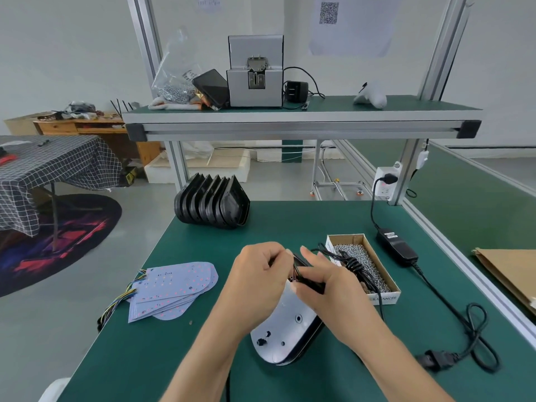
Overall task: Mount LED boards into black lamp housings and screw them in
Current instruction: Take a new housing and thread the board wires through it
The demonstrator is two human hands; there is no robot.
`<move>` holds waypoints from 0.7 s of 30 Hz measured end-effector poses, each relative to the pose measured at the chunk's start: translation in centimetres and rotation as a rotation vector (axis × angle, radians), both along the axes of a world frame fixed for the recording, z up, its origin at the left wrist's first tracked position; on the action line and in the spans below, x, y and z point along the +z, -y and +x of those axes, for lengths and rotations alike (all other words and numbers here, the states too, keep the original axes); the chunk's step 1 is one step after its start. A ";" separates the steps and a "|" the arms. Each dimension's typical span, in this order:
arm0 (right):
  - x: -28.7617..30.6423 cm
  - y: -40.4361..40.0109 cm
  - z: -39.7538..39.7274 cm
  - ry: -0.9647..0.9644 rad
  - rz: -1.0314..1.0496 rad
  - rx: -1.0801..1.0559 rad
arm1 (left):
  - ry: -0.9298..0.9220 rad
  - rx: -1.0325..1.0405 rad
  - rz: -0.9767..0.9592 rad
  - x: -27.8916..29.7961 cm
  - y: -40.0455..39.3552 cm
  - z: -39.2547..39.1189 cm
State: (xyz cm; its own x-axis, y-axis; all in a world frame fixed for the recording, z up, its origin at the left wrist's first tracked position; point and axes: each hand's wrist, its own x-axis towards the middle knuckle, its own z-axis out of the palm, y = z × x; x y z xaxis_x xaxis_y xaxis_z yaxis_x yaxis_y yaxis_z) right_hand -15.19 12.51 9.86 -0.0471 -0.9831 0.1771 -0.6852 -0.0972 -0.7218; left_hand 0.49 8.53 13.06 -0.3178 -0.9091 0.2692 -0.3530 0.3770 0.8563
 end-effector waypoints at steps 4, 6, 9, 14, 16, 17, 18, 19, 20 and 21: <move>-1.5 -0.2 -2.2 0.194 -0.047 0.164 | -0.152 -0.020 0.057 0.3 0.2 1.0; -2.0 -0.4 -3.4 0.454 -0.022 0.318 | -0.269 -0.063 0.127 0.7 0.3 1.4; -2.8 -0.3 -3.6 0.631 0.027 0.443 | -0.468 -0.140 0.212 1.0 0.2 1.5; -4.2 -0.1 -1.3 0.748 0.061 0.471 | -0.702 -0.185 0.311 1.1 0.5 2.0; -3.7 0.1 -0.2 0.835 0.017 0.438 | -0.722 -0.171 0.338 0.9 0.8 2.7; -3.6 0.2 0.1 0.872 -0.024 0.402 | -0.690 -0.152 0.345 0.7 1.0 3.2; -3.6 0.3 0.2 0.904 -0.060 0.353 | -0.614 -0.113 0.342 0.5 1.2 3.7; -3.7 0.3 0.1 0.929 -0.081 0.303 | -0.490 -0.058 0.321 0.2 1.4 4.3; -3.6 0.2 -0.1 0.940 -0.096 0.257 | -0.345 -0.002 0.285 -0.1 1.5 4.8; -3.5 0.2 -0.4 0.946 -0.112 0.218 | -0.217 0.041 0.244 -0.3 1.5 5.2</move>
